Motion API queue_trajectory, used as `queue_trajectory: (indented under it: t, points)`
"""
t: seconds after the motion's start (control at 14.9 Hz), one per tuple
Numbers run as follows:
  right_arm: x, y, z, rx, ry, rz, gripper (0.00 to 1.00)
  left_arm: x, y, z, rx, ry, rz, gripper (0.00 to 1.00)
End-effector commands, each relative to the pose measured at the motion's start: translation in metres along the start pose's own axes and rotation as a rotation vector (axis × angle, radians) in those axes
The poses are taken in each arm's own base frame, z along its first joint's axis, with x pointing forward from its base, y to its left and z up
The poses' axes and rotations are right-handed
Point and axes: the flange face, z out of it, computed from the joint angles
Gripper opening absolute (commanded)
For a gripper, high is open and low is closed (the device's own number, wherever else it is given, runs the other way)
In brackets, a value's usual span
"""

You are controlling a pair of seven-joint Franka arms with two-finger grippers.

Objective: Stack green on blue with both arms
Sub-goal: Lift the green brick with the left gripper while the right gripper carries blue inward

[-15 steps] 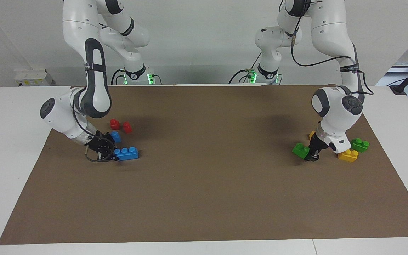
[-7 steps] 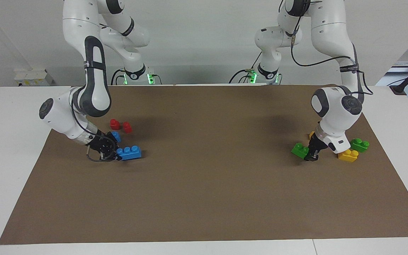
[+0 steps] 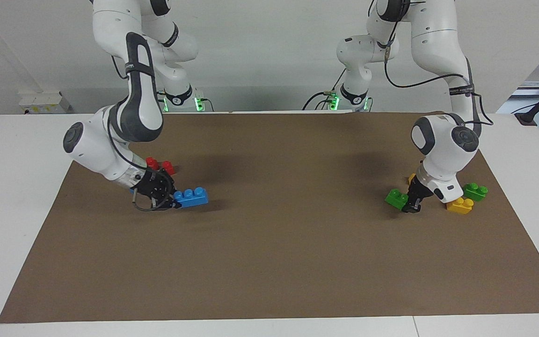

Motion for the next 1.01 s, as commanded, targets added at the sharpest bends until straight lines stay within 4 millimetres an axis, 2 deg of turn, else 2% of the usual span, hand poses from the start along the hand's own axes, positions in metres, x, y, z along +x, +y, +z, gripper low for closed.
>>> queue_trajectory:
  t: [0.0, 0.13, 0.34, 0.47, 0.67, 0.81, 0.94]
  points:
    - [-0.037, 0.006, 0.005, -0.007, -0.009, 0.020, 0.00, 0.000, 0.002, -0.034, 0.017, -0.016, -0.019, 0.00]
    - [-0.071, 0.014, 0.020, -0.030, -0.008, -0.021, 0.03, -0.001, 0.000, -0.057, -0.005, -0.002, -0.089, 0.00]
    - [-0.120, 0.026, 0.041, -0.006, 0.002, 0.083, 0.06, -0.013, 0.004, -0.084, -0.046, 0.015, -0.291, 0.00]
    - [-0.141, 0.034, 0.057, -0.002, 0.008, 0.102, 0.07, -0.031, 0.011, -0.101, -0.071, 0.020, -0.368, 0.00]
    - [-0.159, 0.053, 0.082, 0.059, 0.019, 0.143, 0.12, -0.073, 0.021, -0.120, -0.080, 0.013, -0.483, 0.00]
    - [-0.164, 0.058, 0.090, 0.086, 0.020, 0.205, 0.14, -0.110, 0.030, -0.125, -0.063, 0.005, -0.518, 0.00]
    - [-0.162, 0.062, 0.097, 0.076, 0.026, 0.207, 0.14, -0.138, 0.038, -0.127, -0.049, 0.027, -0.553, 0.00]
